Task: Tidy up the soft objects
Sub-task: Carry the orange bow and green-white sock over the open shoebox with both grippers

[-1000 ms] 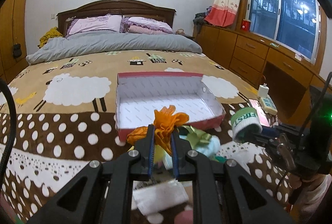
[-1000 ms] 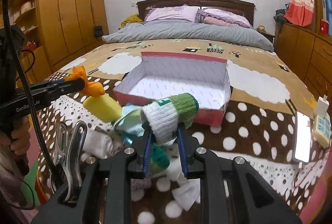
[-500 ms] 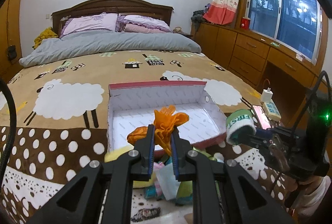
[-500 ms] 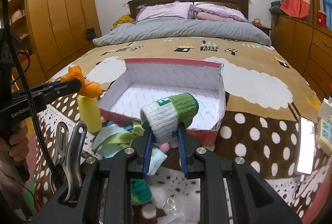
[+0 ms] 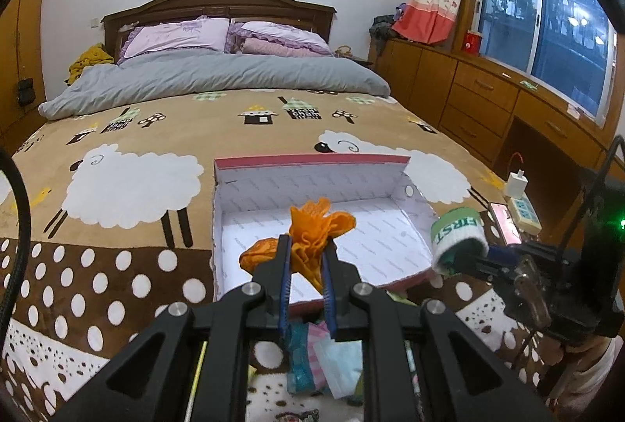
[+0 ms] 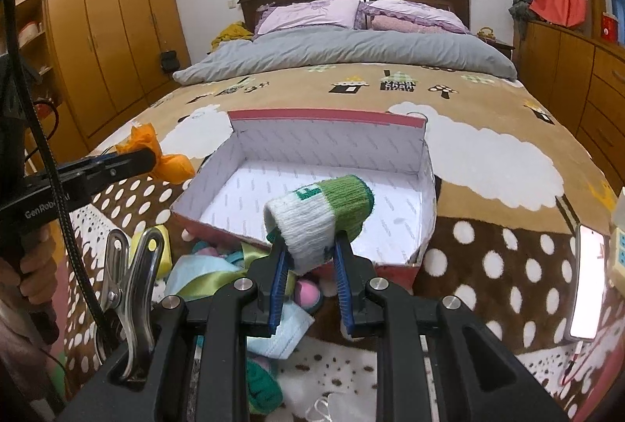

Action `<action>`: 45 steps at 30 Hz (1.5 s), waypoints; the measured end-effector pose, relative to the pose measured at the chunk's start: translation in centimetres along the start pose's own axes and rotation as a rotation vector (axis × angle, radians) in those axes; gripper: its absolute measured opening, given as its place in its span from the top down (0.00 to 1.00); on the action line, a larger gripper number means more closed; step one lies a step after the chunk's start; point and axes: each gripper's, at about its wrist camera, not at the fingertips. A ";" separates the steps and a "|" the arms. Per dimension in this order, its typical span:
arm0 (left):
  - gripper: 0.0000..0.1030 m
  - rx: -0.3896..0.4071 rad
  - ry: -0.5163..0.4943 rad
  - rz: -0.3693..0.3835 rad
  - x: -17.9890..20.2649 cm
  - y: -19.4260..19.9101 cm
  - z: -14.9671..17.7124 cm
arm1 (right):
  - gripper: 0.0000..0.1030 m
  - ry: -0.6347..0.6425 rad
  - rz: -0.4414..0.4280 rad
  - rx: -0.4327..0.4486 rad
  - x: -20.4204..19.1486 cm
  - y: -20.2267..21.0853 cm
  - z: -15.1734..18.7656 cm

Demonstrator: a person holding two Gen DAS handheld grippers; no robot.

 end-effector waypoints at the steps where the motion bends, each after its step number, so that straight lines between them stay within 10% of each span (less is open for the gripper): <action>1: 0.86 -0.001 -0.001 0.000 0.0 -0.2 -0.1 | 0.77 0.001 0.002 0.001 0.1 -0.2 -0.2; 29: 0.86 -0.177 -0.003 -0.049 -0.7 -13.9 1.0 | 0.77 -0.047 0.066 -0.094 4.1 -10.4 -2.4; 45: 0.77 -0.206 -0.022 -0.063 -0.2 -15.5 1.8 | 0.72 -0.056 0.097 -0.134 5.0 -12.5 -1.7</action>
Point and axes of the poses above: each gripper's, at about its wrist camera, not at the fingertips, and y roughly against the way its jaws point, x to its right, z to its underside, and after that the axes turned 11 degrees about x, right-handed
